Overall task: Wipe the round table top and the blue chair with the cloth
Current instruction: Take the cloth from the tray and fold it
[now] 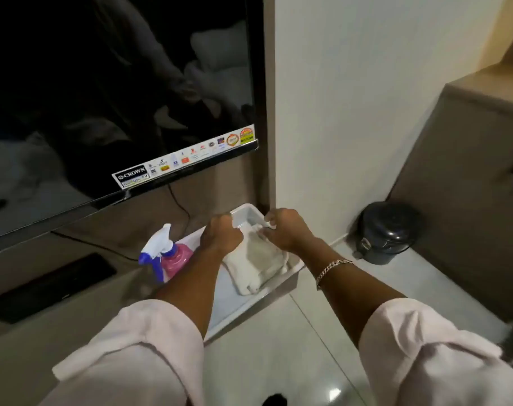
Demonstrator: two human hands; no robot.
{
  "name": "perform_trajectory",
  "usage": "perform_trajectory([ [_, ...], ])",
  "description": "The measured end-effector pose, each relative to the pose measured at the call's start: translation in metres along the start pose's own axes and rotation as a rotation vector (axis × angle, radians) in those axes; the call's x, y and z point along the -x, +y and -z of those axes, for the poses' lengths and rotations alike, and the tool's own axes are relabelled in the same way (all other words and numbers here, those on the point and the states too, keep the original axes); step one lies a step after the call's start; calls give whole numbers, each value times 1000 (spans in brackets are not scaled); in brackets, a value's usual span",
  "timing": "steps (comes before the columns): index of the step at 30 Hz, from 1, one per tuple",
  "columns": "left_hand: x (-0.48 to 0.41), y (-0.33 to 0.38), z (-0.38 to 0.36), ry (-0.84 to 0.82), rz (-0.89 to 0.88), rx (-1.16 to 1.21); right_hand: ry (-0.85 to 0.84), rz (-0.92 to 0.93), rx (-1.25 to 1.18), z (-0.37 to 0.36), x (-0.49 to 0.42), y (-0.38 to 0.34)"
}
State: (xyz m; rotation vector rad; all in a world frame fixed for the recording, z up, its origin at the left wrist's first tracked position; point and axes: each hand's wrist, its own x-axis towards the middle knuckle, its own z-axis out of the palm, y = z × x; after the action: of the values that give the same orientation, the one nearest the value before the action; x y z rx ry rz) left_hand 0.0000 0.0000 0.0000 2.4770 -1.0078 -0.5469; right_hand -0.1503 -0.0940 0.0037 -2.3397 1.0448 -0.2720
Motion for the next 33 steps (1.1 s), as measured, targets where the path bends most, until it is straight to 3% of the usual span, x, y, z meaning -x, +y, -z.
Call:
perform_trajectory([
  [4, -11, -6, -24, -180, 130, -53, -108, -34, 148, -33, -7, -6],
  [9, -18, 0, -45, -24, 240, 86, -109, -78, 178, -67, 2, 0],
  [13, -12, 11, -37, 41, 225, 365, -24, -242, -117, -53, 10, 2],
  [17, 15, 38, -20, 149, -7, 541, 213, -282, -476, -17, 39, 10],
  [20, 48, 72, -15, 157, -133, 827, 376, -315, -755, 28, 83, 30],
  [22, 78, 103, -21, 58, -108, 1011, 454, -341, -918, 60, 125, 50],
  [25, 140, 152, -51, -282, -63, 1022, 571, -345, -1073, 100, 204, 89],
  [28, 218, 202, -100, -643, -144, 1030, 684, -365, -1102, 133, 299, 133],
  [33, 348, 278, -196, -1023, -199, 1042, 907, -518, -1041, 173, 465, 204],
])
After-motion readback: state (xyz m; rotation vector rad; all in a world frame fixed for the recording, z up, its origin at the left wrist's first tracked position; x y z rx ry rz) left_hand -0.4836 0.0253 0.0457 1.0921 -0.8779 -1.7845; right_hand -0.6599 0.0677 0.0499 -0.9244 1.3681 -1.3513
